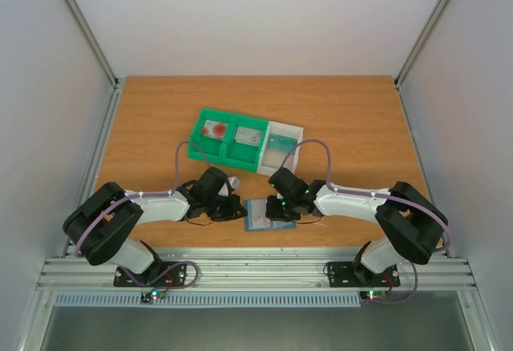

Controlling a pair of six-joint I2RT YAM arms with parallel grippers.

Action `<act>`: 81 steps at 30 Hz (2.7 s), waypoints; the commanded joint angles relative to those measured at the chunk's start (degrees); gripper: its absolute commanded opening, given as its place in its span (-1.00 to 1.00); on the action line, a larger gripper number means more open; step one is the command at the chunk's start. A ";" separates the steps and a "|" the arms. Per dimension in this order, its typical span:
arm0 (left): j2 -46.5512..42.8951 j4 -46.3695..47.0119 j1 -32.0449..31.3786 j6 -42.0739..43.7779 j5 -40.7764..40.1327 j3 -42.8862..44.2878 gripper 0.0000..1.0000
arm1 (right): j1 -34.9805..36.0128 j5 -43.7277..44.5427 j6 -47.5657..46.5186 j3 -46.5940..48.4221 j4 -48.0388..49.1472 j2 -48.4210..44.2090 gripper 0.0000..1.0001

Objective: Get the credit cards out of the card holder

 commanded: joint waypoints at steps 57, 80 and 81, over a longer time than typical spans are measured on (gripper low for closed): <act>4.22 1.41 -3.65 -1.48 -9.65 -1.75 -0.97 | 0.13 5.18 -2.09 -5.38 -1.16 -8.71 -0.78; 6.19 3.24 -4.46 -3.09 -10.12 -2.71 -0.97 | 0.14 5.55 -0.98 -6.41 0.41 -5.93 -0.78; 6.14 3.19 -4.47 -3.02 -10.04 -2.78 -0.97 | 0.14 5.81 -1.10 -6.59 0.08 -6.20 -0.78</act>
